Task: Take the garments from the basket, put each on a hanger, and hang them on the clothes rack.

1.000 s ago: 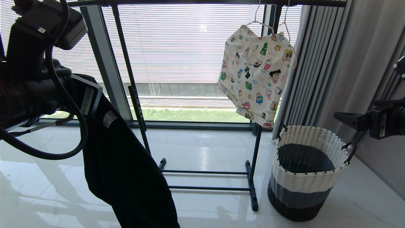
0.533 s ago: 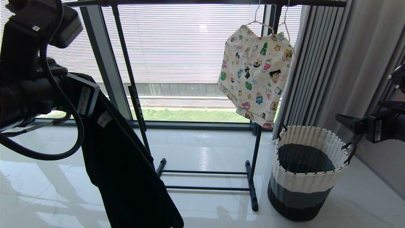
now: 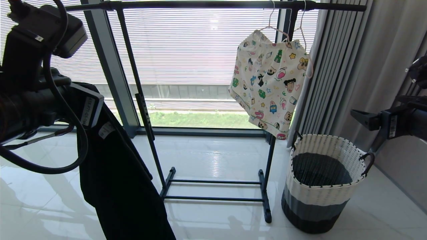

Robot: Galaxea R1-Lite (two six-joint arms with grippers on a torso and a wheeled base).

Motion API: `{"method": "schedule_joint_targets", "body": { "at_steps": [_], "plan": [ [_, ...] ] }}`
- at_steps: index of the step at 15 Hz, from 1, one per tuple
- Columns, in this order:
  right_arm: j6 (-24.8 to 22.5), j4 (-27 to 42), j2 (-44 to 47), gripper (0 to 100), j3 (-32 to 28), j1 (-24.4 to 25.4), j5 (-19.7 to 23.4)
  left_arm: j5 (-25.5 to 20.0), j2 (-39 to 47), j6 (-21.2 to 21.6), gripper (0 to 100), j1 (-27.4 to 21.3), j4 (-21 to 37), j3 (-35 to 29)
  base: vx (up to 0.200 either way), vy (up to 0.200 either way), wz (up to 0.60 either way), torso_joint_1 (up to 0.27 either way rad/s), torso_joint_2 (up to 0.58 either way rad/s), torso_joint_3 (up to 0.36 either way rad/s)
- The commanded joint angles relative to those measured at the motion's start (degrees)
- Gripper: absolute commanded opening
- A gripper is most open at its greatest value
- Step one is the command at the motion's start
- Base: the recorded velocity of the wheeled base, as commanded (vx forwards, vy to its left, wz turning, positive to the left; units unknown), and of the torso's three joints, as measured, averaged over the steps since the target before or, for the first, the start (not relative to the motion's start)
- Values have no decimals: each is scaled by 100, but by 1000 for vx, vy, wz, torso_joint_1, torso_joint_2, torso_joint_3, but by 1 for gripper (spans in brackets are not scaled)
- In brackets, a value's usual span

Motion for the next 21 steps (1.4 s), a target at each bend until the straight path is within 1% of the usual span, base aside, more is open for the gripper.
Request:
{"method": "schedule_joint_targets", "body": {
  "at_steps": [1, 5, 10, 15, 18, 21],
  "plan": [
    [58, -16, 260, 100, -213, 3, -2, 3, -108, -4, 0, 8, -19, 147, 0, 0, 0, 188, -544, -295],
    [189, -7, 462, 100, -495, -23, -2, 12, -222, 5, 0, 26, -98, 191, 0, 0, 0, 170, -494, -294],
    [198, -16, 488, 100, -495, -260, -2, 3, -337, 31, 0, 342, -98, 279, 0, 0, 0, 192, -470, -281],
    [242, -16, 479, 100, -486, -322, 7, -6, -310, 31, 0, 351, -98, 297, 0, 0, 0, 207, -479, -271],
    [233, -60, 479, 100, -451, -322, 16, -6, -337, 14, 0, 351, -98, 376, 0, 0, 0, 77, -162, -90],
    [137, -95, 462, 100, -398, -313, 95, -15, -346, 14, 0, 351, -98, 367, 0, 0, 0, 0, 0, 0]
  ]
}}
